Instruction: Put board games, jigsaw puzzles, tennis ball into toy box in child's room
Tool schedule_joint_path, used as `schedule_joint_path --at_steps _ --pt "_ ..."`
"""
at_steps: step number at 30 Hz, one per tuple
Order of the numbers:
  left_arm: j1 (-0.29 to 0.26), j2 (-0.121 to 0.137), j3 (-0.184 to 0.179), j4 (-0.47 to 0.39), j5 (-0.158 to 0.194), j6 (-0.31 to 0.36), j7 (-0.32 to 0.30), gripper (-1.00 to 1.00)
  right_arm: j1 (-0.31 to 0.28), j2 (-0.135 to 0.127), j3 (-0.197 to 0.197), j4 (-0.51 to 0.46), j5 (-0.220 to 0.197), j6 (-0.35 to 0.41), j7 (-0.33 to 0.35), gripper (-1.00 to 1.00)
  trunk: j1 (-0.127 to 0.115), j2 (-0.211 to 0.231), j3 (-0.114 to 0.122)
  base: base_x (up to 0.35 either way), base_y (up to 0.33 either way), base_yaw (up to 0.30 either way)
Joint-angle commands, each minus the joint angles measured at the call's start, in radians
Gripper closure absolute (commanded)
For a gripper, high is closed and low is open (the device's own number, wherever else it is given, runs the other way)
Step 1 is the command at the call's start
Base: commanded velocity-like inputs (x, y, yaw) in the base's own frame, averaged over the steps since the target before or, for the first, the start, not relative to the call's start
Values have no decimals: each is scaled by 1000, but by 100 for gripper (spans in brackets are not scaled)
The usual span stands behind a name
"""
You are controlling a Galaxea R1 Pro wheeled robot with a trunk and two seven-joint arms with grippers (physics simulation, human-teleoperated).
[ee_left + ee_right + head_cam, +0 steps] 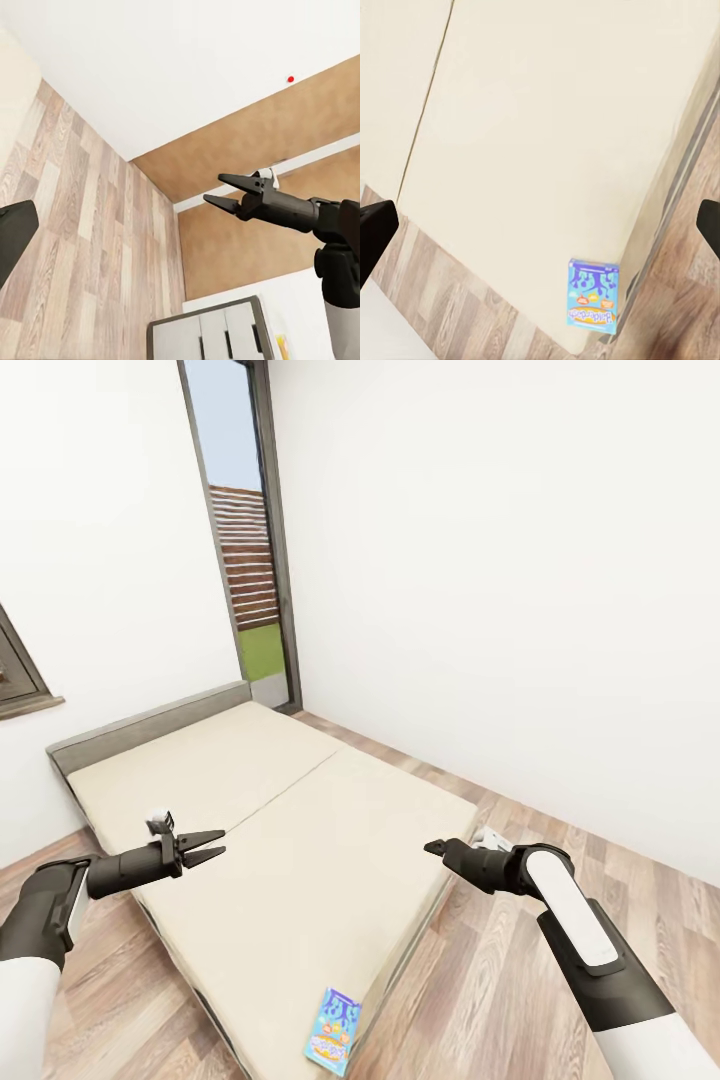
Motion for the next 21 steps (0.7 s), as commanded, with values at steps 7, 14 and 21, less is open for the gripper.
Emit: schedule_joint_path --at_steps 7,14,21 --pt "-1 -1 3 -1 -11 11 -8 -100 -1 -1 2 -1 -9 0 -10 -100 1 -2 -2 8 -24 5" --pt "-1 -1 3 -1 -11 11 -8 -100 -1 -1 2 -1 -9 0 -10 -100 1 -2 -2 1 -137 103" --pt "-2 -1 3 -1 -11 11 -8 -100 -1 -1 2 -1 -9 0 -10 -100 1 -2 -2 0 -56 89"
